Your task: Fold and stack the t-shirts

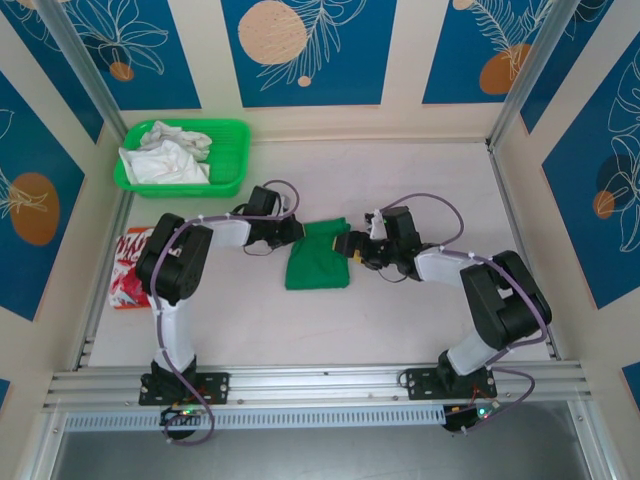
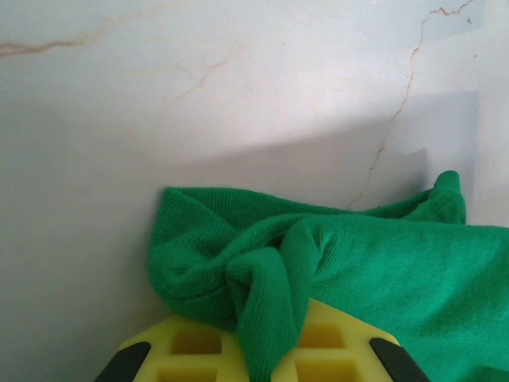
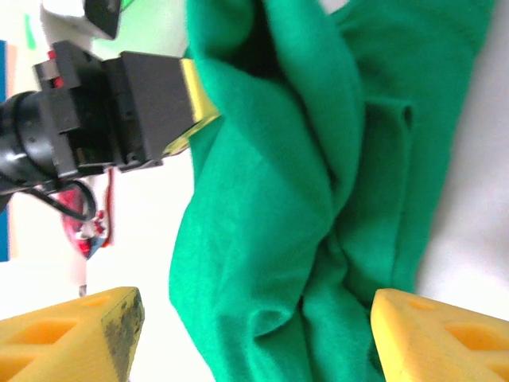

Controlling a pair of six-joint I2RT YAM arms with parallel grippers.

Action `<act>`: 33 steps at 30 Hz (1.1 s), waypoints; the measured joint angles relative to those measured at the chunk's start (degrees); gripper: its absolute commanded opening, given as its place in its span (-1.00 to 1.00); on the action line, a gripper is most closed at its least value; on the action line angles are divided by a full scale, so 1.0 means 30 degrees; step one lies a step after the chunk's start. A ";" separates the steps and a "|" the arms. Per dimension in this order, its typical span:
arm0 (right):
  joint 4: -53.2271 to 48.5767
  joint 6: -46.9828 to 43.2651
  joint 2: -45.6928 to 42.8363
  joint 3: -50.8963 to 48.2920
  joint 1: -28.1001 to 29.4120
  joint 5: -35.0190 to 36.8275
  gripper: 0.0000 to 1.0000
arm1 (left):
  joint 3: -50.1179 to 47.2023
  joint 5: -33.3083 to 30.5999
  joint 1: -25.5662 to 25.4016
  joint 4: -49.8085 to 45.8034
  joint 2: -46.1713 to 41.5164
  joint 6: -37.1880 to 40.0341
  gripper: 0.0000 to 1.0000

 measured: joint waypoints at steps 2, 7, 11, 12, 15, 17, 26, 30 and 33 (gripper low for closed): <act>-0.0860 -0.0197 0.0321 0.0576 0.0102 0.0692 0.57 | -0.0117 0.0000 0.0000 0.0000 -0.0087 0.0000 -0.86; -0.1676 -0.0284 0.1851 0.2047 0.0663 0.1413 0.39 | -0.0641 0.0000 0.0022 -0.0087 -0.0561 0.0036 -0.45; -0.1792 0.0087 0.2601 0.2477 0.1472 0.1829 0.04 | -0.1173 -0.0007 0.0182 -0.0153 -0.1333 -0.0168 0.23; -0.1756 0.0313 0.2725 0.2506 0.1683 0.1974 -0.05 | -0.1333 -0.0029 0.0284 -0.0262 -0.1770 -0.0160 0.37; -0.1348 0.1195 0.3111 0.2543 0.2215 0.2455 -0.27 | -0.1719 -0.0168 0.0714 -0.0838 -0.3337 -0.0087 0.57; -0.1093 0.1778 0.3439 0.2667 0.2586 0.2783 -0.32 | -0.1836 -0.0379 0.1122 -0.1282 -0.4437 0.0015 0.60; -0.0845 0.2696 0.7191 0.7206 0.4437 0.2900 -0.32 | -0.3279 -0.3016 0.2907 -0.4554 -0.9289 0.1880 1.00; -0.0954 0.2790 0.9275 0.9989 0.5166 0.2594 -0.31 | -0.4124 -0.3526 0.4437 -0.6033 -1.0593 0.2557 1.00; -0.0984 0.3111 1.0775 1.2050 0.5646 0.2499 -0.29 | -0.4947 -0.3548 0.6120 -0.6827 -1.1125 0.2630 1.00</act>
